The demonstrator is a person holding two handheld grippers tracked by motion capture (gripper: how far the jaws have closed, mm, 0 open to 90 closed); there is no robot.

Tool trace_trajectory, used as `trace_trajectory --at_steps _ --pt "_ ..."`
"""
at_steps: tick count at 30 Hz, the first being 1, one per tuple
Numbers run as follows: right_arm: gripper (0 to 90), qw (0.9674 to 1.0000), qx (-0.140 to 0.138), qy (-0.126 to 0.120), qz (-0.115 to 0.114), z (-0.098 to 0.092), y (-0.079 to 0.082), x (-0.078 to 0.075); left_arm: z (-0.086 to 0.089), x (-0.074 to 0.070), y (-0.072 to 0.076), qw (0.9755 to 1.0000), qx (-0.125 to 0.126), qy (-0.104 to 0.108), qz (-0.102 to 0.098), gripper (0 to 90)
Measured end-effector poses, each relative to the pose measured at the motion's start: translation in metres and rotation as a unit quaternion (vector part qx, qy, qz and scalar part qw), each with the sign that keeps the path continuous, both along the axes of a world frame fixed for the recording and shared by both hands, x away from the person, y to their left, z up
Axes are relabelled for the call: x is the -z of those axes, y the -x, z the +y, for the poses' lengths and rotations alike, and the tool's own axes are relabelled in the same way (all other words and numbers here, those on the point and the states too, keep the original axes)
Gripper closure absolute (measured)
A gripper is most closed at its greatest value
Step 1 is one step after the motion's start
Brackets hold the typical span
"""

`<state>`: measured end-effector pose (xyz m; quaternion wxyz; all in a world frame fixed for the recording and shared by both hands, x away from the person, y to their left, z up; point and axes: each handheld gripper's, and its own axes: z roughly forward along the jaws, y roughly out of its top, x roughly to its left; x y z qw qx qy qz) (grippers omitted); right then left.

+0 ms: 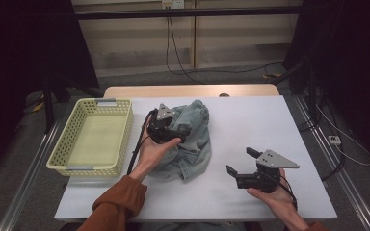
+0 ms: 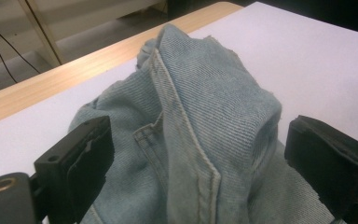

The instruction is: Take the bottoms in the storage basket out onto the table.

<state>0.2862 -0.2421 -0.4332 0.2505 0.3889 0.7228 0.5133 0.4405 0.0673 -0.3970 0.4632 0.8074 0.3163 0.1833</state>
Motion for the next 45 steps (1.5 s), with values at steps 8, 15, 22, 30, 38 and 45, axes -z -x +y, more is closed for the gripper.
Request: trace_trajectory --at_steps 8,15,22,30,38,45 --pt "5.5 1.0 0.0 0.0 0.0 0.0 0.0 0.0 0.005 -0.008 0.007 0.9998 0.002 -0.009 -0.015 6.6" --pt "5.5 1.0 0.002 0.001 0.0 0.0 0.0 0.0 0.009 -0.017 0.018 0.9995 0.002 -0.003 -0.033 6.0" --pt "5.5 1.0 0.002 0.0 0.0 0.0 0.0 0.0 0.013 -0.025 0.028 0.9993 0.009 -0.002 -0.035 4.9" --pt "5.5 1.0 0.002 0.001 -0.001 0.0 0.0 0.0 0.02 -0.031 0.036 0.9988 0.011 0.001 -0.048 4.6" --pt "5.5 1.0 0.002 0.001 0.0 0.001 0.0 0.0 0.03 -0.035 0.046 0.9979 0.013 0.006 -0.063 4.2" --pt "5.5 1.0 0.001 0.001 -0.001 0.001 0.0 0.0 0.04 -0.037 0.05 0.9978 0.014 0.011 -0.063 4.2"
